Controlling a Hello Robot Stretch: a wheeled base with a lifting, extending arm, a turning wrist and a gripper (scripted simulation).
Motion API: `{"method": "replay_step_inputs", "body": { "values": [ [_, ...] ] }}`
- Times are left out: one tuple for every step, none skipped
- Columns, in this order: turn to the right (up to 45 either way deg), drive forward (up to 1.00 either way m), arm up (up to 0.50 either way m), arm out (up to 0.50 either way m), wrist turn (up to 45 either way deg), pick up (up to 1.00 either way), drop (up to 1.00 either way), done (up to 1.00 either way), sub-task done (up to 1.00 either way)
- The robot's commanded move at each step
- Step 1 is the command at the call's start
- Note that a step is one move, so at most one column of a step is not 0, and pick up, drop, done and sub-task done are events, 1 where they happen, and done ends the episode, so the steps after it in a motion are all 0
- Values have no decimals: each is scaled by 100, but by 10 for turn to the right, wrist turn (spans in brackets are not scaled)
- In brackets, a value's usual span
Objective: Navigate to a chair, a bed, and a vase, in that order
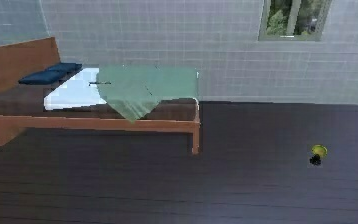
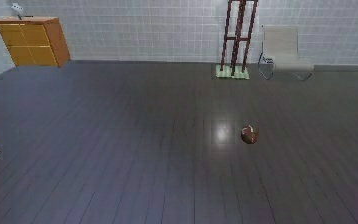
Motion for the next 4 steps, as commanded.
{"method": "replay_step_inputs", "body": {
  "values": [
    [150,0,0,0,0,0,0,0,0],
    [0,100,0,0,0,0,0,0,0],
    [120,0,0,0,0,0,0,0,0],
    [0,25,0,0,0,0,0,0,0]
  ]
}}
